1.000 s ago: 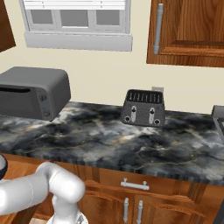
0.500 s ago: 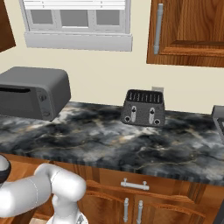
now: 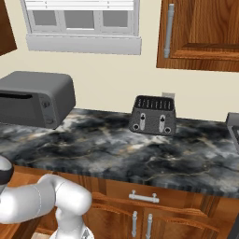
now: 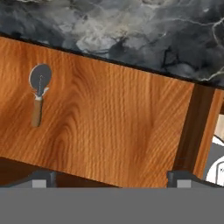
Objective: Take the pizza cutter from the drawer on the left and place it on the dining counter for cutting.
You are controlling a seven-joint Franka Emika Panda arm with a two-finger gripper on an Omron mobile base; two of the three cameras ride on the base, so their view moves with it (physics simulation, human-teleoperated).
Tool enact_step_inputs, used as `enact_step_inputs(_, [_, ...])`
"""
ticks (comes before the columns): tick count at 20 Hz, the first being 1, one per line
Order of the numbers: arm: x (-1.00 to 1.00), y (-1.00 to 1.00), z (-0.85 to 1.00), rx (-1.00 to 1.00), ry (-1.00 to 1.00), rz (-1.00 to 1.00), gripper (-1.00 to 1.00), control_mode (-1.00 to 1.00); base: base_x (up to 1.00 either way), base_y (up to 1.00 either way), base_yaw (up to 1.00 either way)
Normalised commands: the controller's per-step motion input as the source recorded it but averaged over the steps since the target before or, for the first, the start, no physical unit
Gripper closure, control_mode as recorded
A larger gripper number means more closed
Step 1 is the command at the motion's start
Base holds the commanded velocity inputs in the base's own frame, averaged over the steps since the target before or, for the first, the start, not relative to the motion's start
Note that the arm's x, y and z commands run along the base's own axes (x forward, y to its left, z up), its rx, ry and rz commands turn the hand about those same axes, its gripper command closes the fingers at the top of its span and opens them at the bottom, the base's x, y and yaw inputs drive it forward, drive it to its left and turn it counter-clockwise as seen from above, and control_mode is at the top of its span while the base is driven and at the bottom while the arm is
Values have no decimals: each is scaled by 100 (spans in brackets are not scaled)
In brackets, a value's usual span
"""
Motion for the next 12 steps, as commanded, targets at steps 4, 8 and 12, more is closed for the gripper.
enact_step_inputs(4, [-25,5,-46,0,21,-18,-100,-100,0,0,0])
enact_step_inputs(8, [-25,6,-65,-1,6,-11,-100,-100,0,0,0])
enact_step_inputs(12, [-13,25,-54,-1,-1,-4,-100,-100,0,0,0])
